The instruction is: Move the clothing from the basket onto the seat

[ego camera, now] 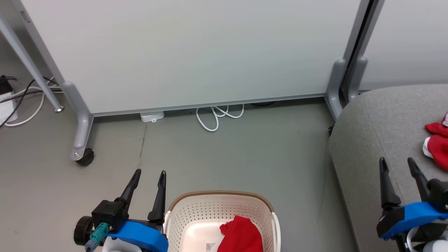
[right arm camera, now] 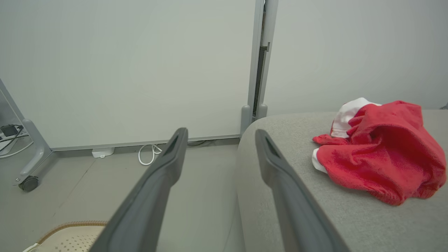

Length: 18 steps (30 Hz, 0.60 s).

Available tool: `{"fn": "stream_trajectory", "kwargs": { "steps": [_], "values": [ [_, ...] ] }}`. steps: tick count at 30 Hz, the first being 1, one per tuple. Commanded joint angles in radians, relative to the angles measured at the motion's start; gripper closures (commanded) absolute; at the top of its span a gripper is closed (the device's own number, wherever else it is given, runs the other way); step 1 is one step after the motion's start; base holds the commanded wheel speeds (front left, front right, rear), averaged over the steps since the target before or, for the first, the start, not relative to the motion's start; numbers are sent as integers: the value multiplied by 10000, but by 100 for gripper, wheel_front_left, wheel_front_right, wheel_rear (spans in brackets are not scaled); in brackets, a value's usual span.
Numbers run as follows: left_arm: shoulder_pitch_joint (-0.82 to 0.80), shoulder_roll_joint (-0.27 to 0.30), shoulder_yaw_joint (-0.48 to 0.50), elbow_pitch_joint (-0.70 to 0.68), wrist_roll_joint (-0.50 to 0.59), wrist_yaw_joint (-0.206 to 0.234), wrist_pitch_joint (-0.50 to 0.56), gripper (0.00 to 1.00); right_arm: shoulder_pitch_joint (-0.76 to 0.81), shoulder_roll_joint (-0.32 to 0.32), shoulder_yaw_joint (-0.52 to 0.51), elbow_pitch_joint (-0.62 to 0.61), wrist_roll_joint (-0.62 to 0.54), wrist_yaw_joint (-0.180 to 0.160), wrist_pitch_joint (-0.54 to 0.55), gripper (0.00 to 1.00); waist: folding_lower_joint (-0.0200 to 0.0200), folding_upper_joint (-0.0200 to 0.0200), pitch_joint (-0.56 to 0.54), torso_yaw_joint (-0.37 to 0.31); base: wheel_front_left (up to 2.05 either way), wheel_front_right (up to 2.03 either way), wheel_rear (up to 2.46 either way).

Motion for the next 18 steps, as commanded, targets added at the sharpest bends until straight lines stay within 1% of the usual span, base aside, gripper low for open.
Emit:
{"fn": "stream_trajectory", "kwargs": {
  "steps": [1, 9, 13, 18],
  "values": [
    [91, -2, 74, 41, 65, -11, -29, 0, 288, 57, 44, -137, 55, 1, 23, 0, 2, -1, -55, 167, 0, 0, 0],
    [239, -93, 526, 129, 86, -11, -29, 0, 1079, 221, 421, -577, 357, 3, -37, 0, 2, -1, -172, 405, 0, 0, 0],
    [350, -132, 760, 155, 151, -11, -29, 0, 1307, 220, 745, -511, 658, 1, -118, 0, 2, -1, -223, 411, 0, 0, 0],
    [312, -92, 787, 235, 216, -11, -29, 0, 1434, 222, 1077, -330, 820, 1, -196, 0, 2, -1, -211, 429, 0, 0, 0]
  ]
}}
